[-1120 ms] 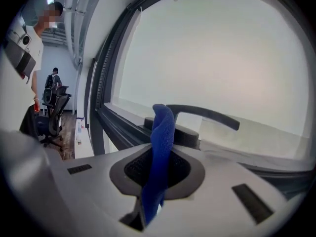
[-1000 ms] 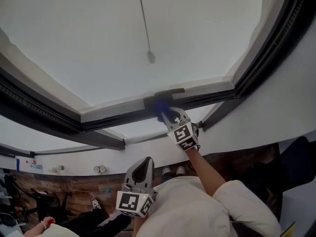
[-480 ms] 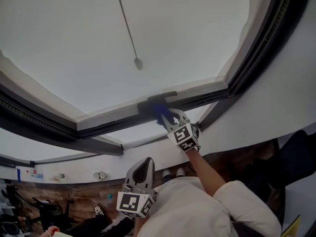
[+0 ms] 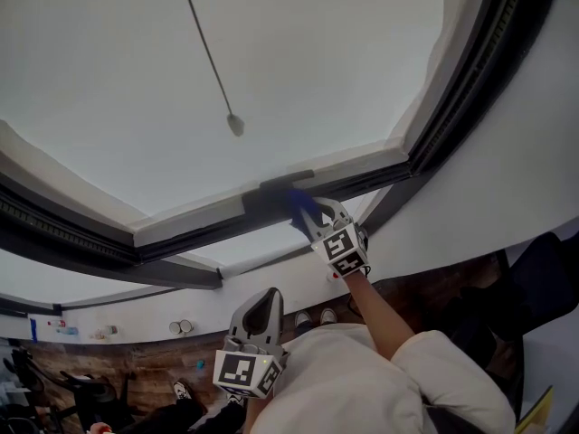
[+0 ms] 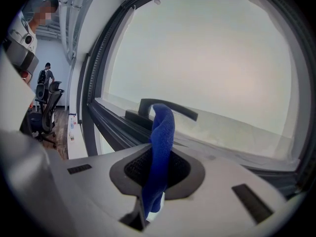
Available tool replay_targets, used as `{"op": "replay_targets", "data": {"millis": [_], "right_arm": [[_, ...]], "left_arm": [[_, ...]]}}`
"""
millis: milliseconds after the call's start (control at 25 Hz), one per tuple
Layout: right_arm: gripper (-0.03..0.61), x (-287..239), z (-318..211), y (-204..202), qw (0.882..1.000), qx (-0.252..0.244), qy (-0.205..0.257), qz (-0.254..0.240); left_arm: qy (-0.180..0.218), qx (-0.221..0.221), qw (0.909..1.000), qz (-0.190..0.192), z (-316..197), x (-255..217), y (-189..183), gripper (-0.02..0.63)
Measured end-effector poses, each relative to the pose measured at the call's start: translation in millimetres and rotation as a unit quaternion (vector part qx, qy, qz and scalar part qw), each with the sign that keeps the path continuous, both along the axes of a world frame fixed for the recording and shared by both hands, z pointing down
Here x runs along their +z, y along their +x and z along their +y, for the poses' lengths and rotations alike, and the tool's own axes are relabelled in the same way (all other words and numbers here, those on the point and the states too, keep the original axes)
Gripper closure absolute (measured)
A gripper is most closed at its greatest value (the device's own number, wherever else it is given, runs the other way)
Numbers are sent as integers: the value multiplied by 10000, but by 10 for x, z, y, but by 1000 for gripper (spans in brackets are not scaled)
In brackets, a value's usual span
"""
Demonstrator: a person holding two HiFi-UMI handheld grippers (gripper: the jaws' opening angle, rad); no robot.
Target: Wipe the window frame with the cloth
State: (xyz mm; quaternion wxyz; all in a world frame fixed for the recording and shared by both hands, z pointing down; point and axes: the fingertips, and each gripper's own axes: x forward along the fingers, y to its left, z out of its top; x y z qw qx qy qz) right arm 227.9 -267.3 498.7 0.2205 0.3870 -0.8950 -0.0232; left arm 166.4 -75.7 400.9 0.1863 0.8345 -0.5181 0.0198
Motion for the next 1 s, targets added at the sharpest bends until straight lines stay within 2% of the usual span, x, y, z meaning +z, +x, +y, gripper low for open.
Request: {"op": "replay_targets", "data": {"millis": [1000], "right_arm": [[534, -1, -214, 716, 9976, 682, -9, -74]], "left_arm": [[-1, 207, 9998, 43, -141, 10, 175, 606]]}}
